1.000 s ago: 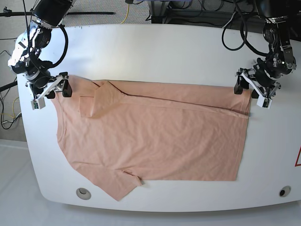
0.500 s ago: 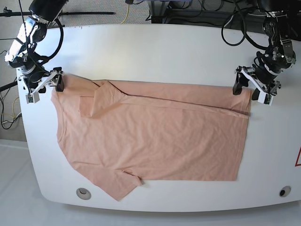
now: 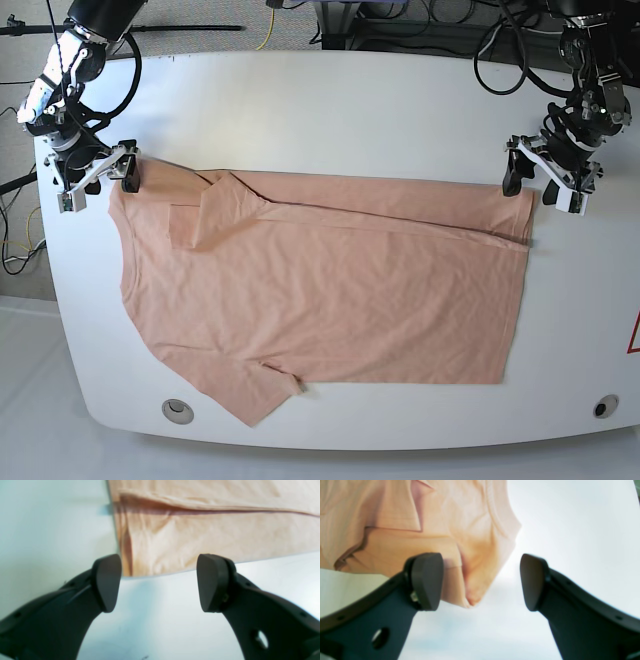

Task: Fold the T-shirt properly
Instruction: 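Reposition both grippers above the folded collar edge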

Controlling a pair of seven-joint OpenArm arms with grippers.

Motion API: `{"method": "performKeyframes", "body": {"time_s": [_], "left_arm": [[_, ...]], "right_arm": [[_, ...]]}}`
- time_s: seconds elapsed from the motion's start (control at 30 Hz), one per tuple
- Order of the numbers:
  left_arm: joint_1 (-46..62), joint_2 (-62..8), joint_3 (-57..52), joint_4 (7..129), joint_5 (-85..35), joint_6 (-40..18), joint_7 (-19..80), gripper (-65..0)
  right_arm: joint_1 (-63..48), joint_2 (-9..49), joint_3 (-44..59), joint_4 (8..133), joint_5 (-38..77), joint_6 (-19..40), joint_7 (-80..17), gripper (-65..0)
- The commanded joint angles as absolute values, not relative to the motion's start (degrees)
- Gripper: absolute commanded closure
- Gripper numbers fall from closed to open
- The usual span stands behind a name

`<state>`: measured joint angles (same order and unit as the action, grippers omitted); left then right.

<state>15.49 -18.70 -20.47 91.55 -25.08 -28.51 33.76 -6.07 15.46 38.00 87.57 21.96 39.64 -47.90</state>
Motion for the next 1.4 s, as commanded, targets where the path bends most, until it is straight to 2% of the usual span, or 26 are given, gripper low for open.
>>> {"method": "performKeyframes", "body": {"time_s": [0.0,0.07,0.2,1.0,1.33,1.37], "left_arm": [[14.38,-18.61,-21.26,92.34,-26.01,-28.51,33.88,-40.0],[13.50,-18.13,-20.83,91.99,-25.59,-28.23,35.13,-39.5],[12.85,-17.91,-20.98,91.68,-25.39,-28.25,35.40,-40.3],[11.85,-18.86,-21.58,86.92,-25.40,-27.91,31.94,-42.6],[12.51,-18.78,-21.73,88.51,-25.65,-27.77,32.22,-42.6],[12.43,-18.69,-21.56,88.03,-25.36,-27.79,31.98,-42.6]], "right_arm": [[-5.33,15.49,38.15,87.33,22.38,40.00,-44.87,-41.1],[-4.96,14.74,38.03,84.54,20.85,40.00,-42.13,-40.0],[-4.59,14.63,37.92,82.10,19.61,40.00,-40.26,-42.4],[-4.47,14.97,36.00,75.13,17.33,39.16,-36.81,-44.3],[-4.94,14.69,34.41,74.38,17.41,39.84,-36.31,-43.8],[-4.97,14.53,34.25,74.69,17.51,39.90,-36.47,-41.9]]}}
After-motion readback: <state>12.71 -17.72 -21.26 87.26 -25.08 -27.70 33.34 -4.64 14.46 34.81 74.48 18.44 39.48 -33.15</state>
